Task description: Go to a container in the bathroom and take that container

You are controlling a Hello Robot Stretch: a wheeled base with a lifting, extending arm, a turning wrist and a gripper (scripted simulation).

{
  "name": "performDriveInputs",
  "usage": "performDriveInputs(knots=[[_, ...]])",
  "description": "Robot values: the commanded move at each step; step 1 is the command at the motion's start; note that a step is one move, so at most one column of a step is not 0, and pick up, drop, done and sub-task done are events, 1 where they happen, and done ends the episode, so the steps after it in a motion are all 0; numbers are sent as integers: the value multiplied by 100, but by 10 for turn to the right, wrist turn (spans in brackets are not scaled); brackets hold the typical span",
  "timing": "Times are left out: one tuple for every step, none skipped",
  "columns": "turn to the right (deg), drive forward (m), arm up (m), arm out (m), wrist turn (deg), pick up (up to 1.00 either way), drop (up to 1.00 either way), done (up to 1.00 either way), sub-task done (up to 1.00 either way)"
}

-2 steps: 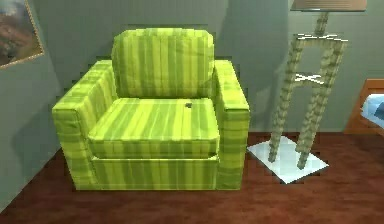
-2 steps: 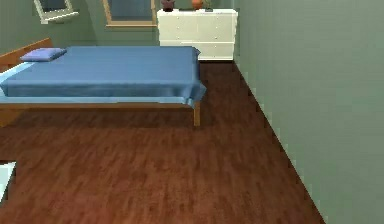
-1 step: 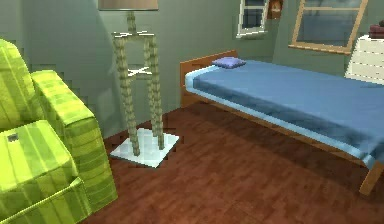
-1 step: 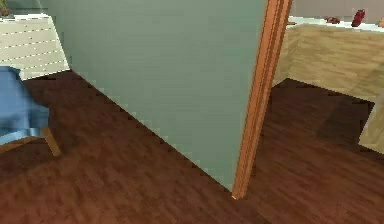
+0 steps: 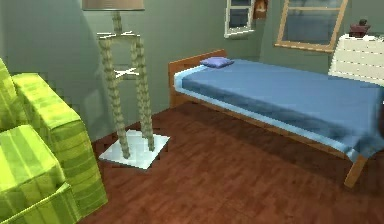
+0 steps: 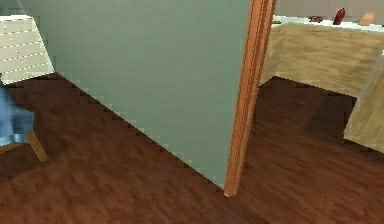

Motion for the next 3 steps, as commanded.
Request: performDriveInputs(knots=[[0,15,0,0,0,0,0,0,0],[-450,0,0,0,0,0,0,0,0],[-390,0,0,0,0,0,0,0,0]])
